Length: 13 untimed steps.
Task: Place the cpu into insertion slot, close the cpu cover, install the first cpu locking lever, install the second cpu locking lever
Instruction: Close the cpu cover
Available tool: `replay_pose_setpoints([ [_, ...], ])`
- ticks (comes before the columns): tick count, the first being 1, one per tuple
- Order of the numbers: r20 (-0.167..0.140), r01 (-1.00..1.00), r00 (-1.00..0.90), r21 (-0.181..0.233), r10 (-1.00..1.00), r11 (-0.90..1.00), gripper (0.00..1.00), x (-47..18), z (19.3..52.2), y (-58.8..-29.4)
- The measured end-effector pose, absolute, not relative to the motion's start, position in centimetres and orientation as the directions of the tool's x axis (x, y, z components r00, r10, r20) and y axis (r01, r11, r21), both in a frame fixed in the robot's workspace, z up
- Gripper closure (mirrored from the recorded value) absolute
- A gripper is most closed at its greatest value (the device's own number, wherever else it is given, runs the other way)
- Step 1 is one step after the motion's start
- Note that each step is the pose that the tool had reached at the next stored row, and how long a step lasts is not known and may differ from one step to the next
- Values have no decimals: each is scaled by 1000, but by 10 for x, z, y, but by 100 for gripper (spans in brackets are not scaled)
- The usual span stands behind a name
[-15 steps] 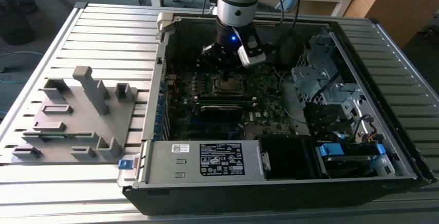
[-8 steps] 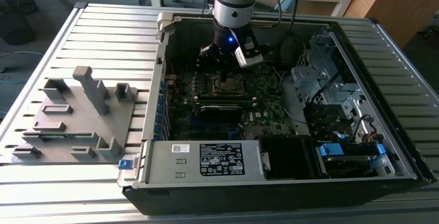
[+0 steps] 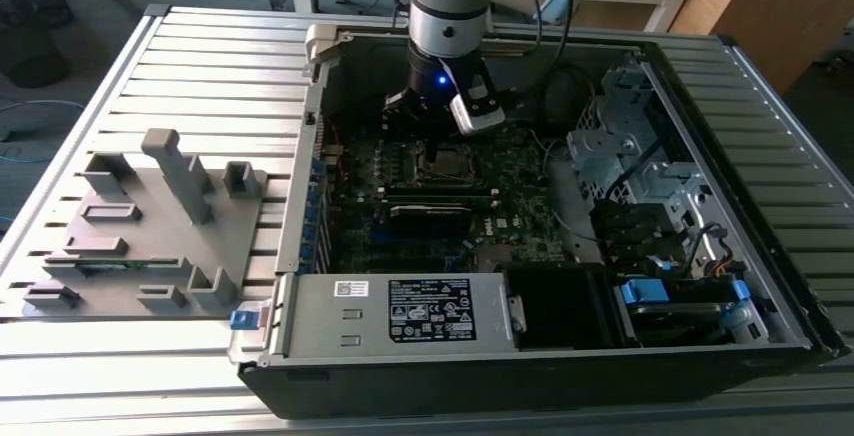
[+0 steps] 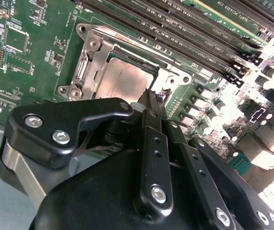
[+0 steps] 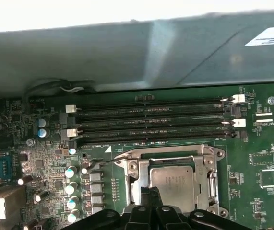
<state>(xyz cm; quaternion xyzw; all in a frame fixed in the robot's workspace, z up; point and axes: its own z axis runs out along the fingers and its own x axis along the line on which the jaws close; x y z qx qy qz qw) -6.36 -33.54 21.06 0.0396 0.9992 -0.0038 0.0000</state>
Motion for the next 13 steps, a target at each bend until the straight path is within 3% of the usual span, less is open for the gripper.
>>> replay_pose_setpoints([
  [13,-18,70,-997,-6,70,998,90,-73,204,-335],
])
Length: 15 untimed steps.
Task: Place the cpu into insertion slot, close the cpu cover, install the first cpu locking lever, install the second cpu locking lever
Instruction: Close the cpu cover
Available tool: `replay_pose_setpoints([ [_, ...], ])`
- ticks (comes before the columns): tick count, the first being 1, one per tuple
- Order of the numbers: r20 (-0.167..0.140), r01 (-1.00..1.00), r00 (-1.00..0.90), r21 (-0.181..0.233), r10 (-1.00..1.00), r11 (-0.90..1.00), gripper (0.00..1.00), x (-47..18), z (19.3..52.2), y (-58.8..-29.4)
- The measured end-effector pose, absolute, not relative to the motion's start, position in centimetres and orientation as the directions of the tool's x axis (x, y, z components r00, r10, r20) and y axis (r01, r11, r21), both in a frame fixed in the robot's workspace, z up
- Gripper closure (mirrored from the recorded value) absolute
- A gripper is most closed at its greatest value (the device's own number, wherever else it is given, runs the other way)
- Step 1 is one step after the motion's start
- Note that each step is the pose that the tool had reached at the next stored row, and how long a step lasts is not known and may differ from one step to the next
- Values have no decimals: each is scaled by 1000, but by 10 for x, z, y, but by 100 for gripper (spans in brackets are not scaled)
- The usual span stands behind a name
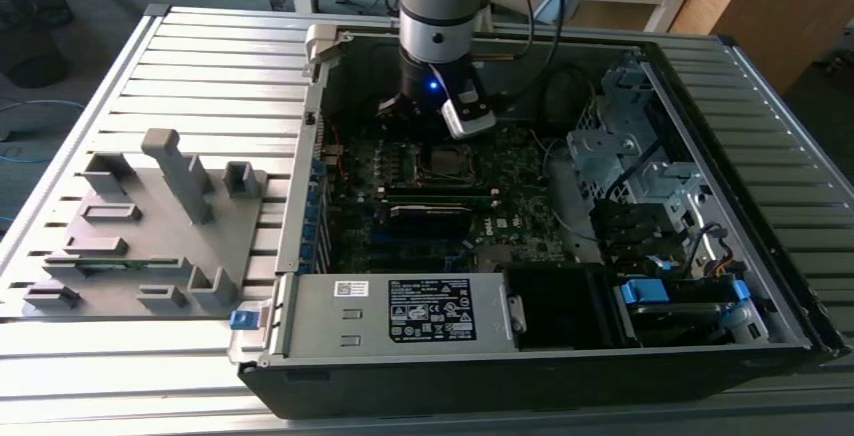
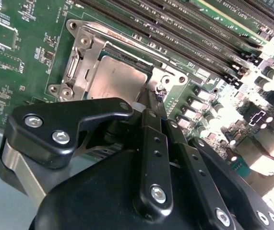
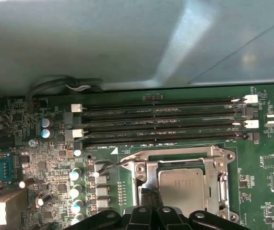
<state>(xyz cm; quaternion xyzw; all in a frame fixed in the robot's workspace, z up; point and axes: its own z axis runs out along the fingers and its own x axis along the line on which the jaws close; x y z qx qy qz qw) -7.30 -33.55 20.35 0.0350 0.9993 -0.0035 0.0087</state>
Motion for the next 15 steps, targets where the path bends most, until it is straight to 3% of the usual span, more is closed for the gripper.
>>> replay_pose_setpoints([
  [15,-25,66,-998,-6,66,998,90,-76,199,-336],
])
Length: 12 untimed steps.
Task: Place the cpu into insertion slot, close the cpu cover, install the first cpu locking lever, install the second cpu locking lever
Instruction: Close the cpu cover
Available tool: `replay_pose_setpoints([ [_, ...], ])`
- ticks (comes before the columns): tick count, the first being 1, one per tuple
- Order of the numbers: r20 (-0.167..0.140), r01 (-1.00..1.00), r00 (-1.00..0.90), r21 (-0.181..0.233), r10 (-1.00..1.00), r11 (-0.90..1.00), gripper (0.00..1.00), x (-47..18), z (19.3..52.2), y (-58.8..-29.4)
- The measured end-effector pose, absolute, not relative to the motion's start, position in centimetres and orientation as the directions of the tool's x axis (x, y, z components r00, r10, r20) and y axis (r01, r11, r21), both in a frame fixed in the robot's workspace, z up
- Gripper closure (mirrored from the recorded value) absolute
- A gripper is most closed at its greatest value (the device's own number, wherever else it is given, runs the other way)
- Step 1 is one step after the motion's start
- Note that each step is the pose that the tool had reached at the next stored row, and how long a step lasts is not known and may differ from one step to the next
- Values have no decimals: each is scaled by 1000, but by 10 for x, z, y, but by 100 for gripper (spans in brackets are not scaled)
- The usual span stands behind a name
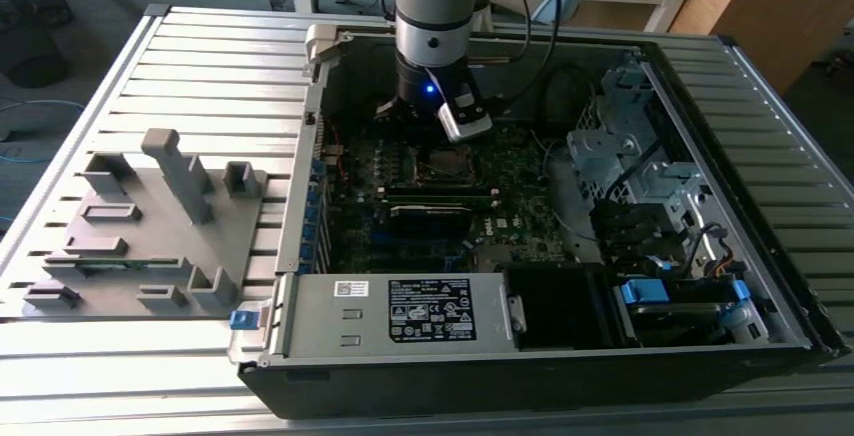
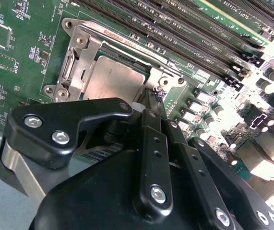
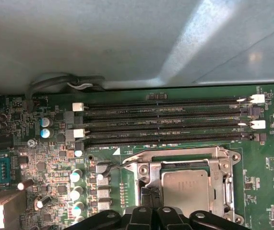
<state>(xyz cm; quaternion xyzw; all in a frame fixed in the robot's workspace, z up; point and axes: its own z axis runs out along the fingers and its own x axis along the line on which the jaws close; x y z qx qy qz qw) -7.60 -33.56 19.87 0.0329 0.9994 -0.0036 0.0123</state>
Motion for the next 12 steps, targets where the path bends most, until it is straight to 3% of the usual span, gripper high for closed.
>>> replay_pose_setpoints([
  [12,-25,66,-998,-6,66,998,90,-76,210,-335],
])
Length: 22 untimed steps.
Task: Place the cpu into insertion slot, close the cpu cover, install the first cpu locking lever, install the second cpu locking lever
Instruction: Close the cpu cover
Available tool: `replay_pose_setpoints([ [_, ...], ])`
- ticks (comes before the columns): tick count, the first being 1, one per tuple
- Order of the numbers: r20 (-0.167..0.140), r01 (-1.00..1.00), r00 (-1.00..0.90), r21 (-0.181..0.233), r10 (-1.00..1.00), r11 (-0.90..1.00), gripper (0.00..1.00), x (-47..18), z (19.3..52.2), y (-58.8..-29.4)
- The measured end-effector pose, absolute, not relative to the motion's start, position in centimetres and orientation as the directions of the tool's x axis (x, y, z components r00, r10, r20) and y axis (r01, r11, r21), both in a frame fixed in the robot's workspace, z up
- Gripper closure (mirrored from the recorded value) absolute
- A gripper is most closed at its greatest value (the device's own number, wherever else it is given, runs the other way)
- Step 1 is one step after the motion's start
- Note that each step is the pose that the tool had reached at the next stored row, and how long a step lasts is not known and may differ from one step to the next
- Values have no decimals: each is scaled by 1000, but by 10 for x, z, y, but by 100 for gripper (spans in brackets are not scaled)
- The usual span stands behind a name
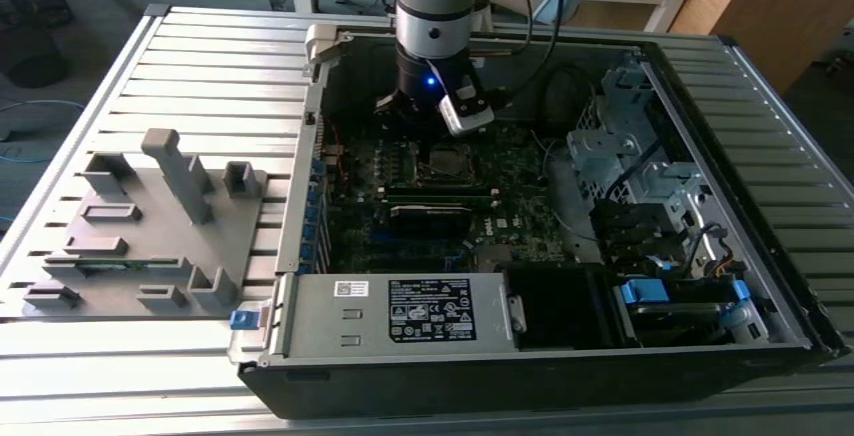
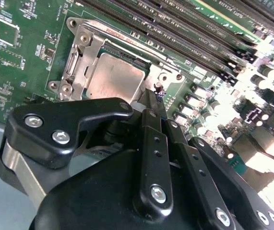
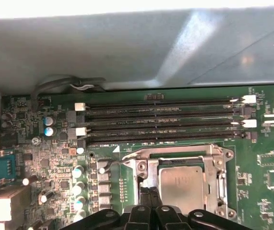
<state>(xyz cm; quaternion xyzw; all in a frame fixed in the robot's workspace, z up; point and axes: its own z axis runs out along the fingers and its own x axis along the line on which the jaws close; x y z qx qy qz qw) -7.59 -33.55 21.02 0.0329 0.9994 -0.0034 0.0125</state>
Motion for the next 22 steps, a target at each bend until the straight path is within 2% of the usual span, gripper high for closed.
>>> replay_pose_setpoints([
  [22,-25,66,-998,-6,66,998,90,-45,216,-336],
])
